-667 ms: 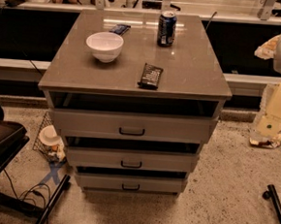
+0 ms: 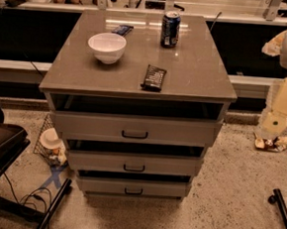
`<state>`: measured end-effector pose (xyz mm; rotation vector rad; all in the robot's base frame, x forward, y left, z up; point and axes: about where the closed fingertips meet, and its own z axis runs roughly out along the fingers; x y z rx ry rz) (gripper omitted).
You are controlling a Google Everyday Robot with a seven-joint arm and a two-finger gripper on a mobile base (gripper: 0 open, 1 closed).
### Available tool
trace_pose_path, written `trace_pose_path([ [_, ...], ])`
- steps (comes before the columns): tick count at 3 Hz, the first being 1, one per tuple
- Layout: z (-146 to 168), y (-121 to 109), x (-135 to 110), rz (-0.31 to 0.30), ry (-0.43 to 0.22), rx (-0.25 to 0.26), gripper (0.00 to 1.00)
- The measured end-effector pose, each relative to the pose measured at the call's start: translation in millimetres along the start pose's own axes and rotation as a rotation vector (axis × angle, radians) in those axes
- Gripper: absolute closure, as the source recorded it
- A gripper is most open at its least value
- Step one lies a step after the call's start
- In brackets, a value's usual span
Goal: Open bottom drawer
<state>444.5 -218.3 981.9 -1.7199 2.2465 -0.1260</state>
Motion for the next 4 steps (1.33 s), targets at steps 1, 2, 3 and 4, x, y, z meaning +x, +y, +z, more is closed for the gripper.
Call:
trace_pose_path([
  [1,25.6,-10.6,-4.1,0.012,0.036,-0.012,0.00],
  [2,61.2,1.3,-6.3,-0.004,0.023,-0.033,0.00],
  [3,114.6,36.0,7.0,-0.003,-0.025,-0.045,0.00],
  [4,161.7,79.7,21.6,-0.010,-0.060,-0.038,0.00],
])
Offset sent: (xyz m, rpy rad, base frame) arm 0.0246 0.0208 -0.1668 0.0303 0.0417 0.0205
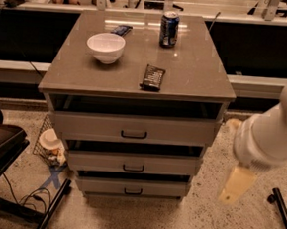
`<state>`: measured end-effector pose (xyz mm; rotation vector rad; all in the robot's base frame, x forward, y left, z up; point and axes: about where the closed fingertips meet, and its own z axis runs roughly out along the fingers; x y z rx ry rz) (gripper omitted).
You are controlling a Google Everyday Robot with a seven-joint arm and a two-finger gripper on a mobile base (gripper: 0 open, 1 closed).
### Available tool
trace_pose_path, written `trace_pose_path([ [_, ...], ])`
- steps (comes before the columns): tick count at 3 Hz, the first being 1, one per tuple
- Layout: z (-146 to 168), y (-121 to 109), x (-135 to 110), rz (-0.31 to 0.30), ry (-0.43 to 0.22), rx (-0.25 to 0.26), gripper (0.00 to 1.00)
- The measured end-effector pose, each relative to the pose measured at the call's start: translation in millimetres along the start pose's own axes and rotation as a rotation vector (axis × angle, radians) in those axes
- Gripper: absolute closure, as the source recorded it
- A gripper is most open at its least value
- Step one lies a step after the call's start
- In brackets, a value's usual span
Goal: Open bottom drawer
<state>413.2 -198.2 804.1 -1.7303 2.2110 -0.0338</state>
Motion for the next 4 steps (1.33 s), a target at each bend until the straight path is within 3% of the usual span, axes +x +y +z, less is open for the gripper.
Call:
trace_pose_path([
  [1,75.0,50.7,9.1,-0.050,-0.002,-0.004,0.00],
  [2,121.0,65.2,-1.4,-0.076,-0.012,0.039,0.00],
  [3,122.6,53.5,-8.4,-0.073,-0.041,0.102,0.00],
  [4,142.4,60.4,-17.6,-0.117,-0.030,0.093,0.00],
])
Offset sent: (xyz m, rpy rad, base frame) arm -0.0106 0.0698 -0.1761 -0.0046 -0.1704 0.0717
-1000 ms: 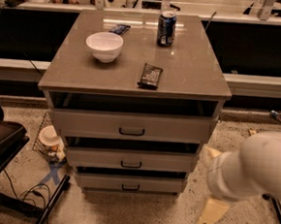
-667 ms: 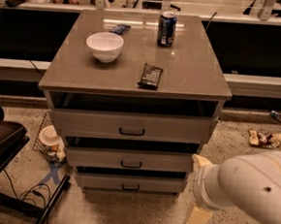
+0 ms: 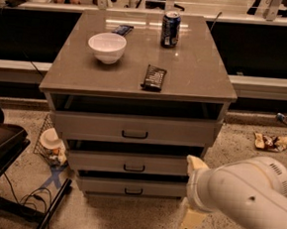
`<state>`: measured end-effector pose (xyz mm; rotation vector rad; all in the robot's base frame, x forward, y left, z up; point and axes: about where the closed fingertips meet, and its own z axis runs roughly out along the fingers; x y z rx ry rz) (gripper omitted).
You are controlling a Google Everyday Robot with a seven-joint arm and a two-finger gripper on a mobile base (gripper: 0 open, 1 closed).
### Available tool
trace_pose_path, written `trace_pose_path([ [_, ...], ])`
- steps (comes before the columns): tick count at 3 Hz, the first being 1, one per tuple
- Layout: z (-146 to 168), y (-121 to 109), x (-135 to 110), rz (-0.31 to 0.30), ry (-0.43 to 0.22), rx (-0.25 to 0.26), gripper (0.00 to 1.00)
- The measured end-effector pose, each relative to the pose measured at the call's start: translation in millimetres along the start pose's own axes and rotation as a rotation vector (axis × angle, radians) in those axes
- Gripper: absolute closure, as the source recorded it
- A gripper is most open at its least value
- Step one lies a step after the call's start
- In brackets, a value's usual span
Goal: Open bottom drawer
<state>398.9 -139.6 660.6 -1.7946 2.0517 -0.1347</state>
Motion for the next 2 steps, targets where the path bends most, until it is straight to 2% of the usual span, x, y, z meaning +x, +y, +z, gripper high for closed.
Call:
trace_pose_path([
  [1,76.9,30.9,12.1,-0.051,0.038,-0.064,0.00],
  [2,125.2,46.7,39.7,-0.034,0.077,-0.115,0.00],
])
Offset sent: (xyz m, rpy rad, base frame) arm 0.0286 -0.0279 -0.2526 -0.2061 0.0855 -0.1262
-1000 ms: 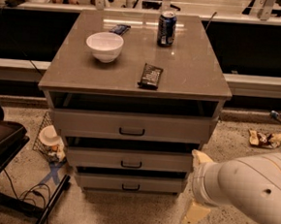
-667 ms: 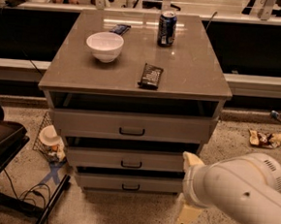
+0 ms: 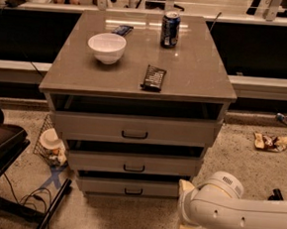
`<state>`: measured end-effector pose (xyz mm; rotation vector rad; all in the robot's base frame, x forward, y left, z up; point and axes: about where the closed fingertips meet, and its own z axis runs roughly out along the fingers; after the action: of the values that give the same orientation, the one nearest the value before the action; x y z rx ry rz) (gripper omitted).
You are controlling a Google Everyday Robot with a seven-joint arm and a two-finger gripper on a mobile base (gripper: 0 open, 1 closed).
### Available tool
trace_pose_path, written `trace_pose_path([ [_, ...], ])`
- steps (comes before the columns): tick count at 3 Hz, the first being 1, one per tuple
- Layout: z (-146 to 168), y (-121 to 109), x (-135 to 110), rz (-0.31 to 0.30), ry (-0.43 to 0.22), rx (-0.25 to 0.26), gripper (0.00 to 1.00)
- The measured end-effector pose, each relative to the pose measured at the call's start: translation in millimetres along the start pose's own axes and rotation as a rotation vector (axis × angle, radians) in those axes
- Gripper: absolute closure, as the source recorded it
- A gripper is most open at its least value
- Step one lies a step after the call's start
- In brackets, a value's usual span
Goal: Open bottom drawer
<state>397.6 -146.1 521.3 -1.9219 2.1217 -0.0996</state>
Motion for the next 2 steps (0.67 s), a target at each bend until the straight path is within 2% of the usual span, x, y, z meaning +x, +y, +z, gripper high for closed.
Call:
trace_pose_path([
  [1,55.6,-7.3,24.7,0.099,-0.004,-0.004,0.00],
  [2,95.8,-11.8,31.9,0.207,-0.039,0.020,0.00],
])
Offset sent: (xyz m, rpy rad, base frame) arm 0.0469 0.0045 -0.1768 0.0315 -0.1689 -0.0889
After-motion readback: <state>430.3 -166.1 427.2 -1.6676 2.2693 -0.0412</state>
